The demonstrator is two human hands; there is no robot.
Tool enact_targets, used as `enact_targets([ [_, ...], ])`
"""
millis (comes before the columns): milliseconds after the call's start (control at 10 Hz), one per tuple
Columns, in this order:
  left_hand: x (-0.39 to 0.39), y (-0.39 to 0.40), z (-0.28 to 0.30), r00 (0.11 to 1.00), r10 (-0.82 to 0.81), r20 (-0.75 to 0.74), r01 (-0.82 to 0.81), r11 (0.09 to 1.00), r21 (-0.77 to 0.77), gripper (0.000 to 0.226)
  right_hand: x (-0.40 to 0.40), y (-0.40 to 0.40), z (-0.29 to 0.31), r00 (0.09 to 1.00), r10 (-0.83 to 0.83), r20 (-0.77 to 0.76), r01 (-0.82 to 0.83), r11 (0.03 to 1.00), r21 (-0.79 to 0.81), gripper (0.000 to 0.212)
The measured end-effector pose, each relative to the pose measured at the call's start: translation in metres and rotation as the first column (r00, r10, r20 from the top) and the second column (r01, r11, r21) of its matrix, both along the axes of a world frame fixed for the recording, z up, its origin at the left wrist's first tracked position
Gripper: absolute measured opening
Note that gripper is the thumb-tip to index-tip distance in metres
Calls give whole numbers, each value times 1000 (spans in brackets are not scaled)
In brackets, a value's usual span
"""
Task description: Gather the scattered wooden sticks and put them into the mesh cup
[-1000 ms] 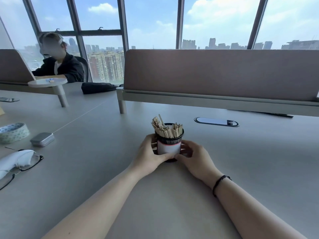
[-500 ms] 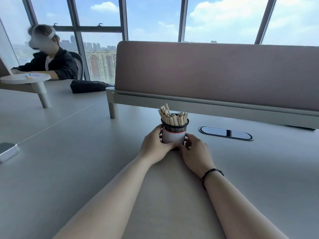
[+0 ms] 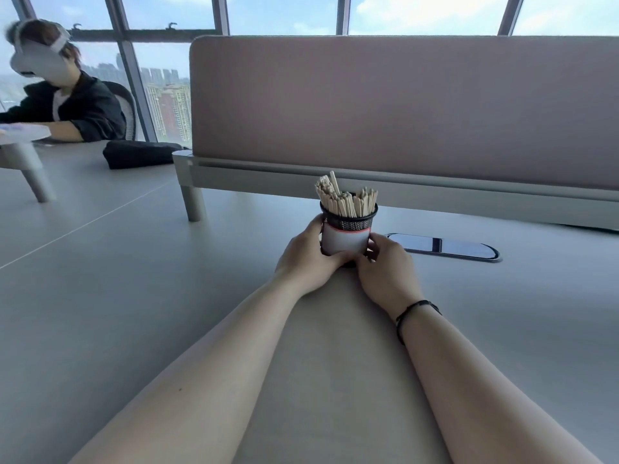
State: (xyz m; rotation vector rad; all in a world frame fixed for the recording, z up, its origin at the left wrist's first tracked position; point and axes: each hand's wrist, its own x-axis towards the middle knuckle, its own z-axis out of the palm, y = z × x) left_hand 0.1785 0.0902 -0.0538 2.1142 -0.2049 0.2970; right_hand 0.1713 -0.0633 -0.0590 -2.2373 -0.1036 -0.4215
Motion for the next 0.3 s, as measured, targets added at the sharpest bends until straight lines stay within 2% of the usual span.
enact_targets([
  [200, -6, -1, 0, 999, 32, -12, -31, 997, 65, 81, -5, 0, 1, 1000, -2, 3, 2, 1000, -27, 21],
  [300, -10, -2, 0, 999, 50, -6, -50, 996, 74, 96, -12, 1, 4, 1000, -28, -8, 28, 999, -47, 18],
])
